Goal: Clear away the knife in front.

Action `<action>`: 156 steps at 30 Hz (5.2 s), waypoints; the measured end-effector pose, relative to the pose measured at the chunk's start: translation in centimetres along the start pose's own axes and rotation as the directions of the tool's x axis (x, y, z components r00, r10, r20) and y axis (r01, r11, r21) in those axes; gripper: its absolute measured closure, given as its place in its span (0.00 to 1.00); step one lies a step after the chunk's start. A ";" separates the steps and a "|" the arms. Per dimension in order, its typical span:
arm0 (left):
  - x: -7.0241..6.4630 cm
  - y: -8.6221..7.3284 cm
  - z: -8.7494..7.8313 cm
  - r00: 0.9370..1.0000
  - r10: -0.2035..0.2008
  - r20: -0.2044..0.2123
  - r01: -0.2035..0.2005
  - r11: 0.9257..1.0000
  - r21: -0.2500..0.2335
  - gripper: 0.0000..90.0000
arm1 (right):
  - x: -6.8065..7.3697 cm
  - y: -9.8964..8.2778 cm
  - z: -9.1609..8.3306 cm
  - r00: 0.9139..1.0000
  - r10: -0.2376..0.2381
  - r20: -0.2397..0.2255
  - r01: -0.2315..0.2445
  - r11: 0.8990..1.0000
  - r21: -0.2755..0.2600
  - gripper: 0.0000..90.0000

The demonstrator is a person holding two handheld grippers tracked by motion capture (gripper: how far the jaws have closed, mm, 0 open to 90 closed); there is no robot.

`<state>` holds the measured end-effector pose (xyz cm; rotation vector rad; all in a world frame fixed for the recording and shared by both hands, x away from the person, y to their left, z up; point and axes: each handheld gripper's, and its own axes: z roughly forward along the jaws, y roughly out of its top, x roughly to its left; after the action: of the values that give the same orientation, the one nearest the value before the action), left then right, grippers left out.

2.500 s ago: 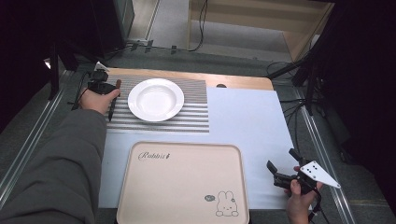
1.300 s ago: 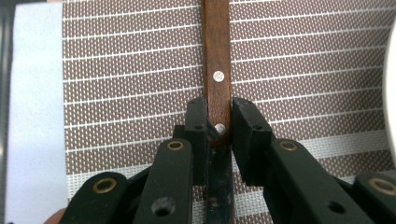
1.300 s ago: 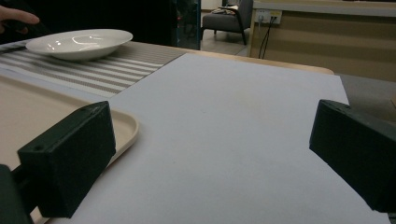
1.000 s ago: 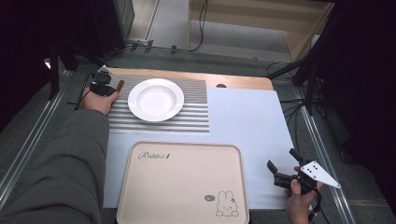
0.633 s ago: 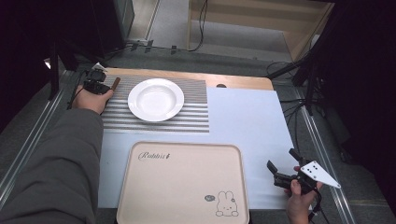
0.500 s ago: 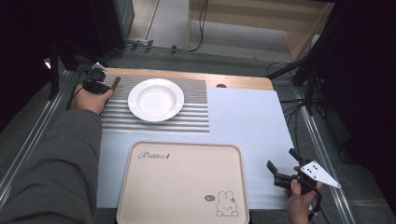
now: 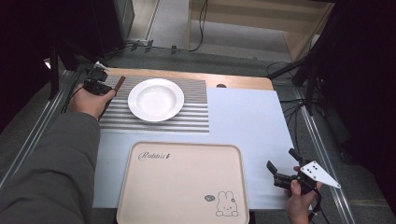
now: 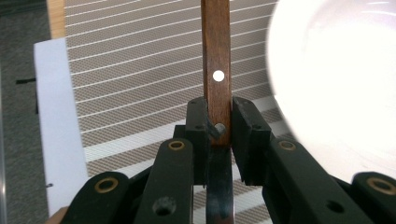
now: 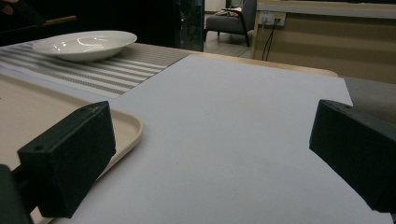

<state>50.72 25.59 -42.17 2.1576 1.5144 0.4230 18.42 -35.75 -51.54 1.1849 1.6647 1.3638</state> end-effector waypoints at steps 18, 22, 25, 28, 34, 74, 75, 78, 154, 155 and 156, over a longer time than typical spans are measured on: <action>-1.5 -3.4 -1.1 0.993 -0.030 0.115 0.030 1.000 0.004 0.87 | 0.1 0.0 0.1 1.000 -0.010 0.002 0.010 1.000 0.003 0.00; -2.0 -4.0 -1.7 0.991 -0.025 0.133 0.025 1.000 0.006 0.87 | 0.1 0.0 0.1 1.000 -0.014 0.004 0.014 1.000 0.006 0.00; -2.5 -4.4 -2.2 0.991 -0.009 0.135 0.009 1.000 0.000 0.87 | 0.2 0.0 0.1 1.000 -0.016 0.006 0.016 1.000 0.008 0.00; -3.0 -4.9 -2.7 0.989 0.007 0.148 -0.007 1.000 -0.004 0.87 | 0.2 0.0 0.1 1.000 -0.016 0.007 0.016 1.000 0.008 0.00; -4.5 -6.0 -3.5 0.984 0.058 0.168 -0.057 0.998 -0.008 0.87 | 0.2 0.0 0.1 1.000 -0.017 0.006 0.017 1.000 0.007 0.00; -13.8 -13.8 -8.7 0.932 0.201 0.300 -0.190 0.980 -0.067 0.87 | 0.2 0.0 0.1 1.000 -0.021 0.007 0.021 1.000 0.010 0.00; -14.1 -14.2 -8.7 0.930 0.202 0.306 -0.192 0.979 -0.065 0.87 | 0.2 0.0 0.1 1.000 -0.022 0.007 0.021 1.000 0.010 0.00; -14.7 -15.1 -8.7 0.927 0.201 0.316 -0.191 0.980 -0.062 0.87 | 0.2 0.0 0.1 1.000 -0.023 0.007 0.023 1.000 0.010 0.00; -14.4 -22.2 -5.4 0.886 0.275 0.374 -0.248 0.961 -0.119 1.00 | 0.3 0.0 0.2 0.999 -0.029 0.024 0.029 0.999 0.017 0.00; -14.2 -22.2 -5.4 0.886 0.271 0.376 -0.244 0.962 -0.119 1.00 | 0.3 0.0 0.2 0.999 -0.029 0.024 0.029 0.999 0.017 0.00; -14.0 -22.2 -5.4 0.886 0.269 0.379 -0.242 0.963 -0.118 1.00 | 0.3 0.0 0.2 0.999 -0.030 0.024 0.029 0.999 0.017 0.00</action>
<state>25.52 19.78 -49.30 2.2297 0.9874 0.1087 18.51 -35.39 -51.54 1.1771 1.6733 1.3155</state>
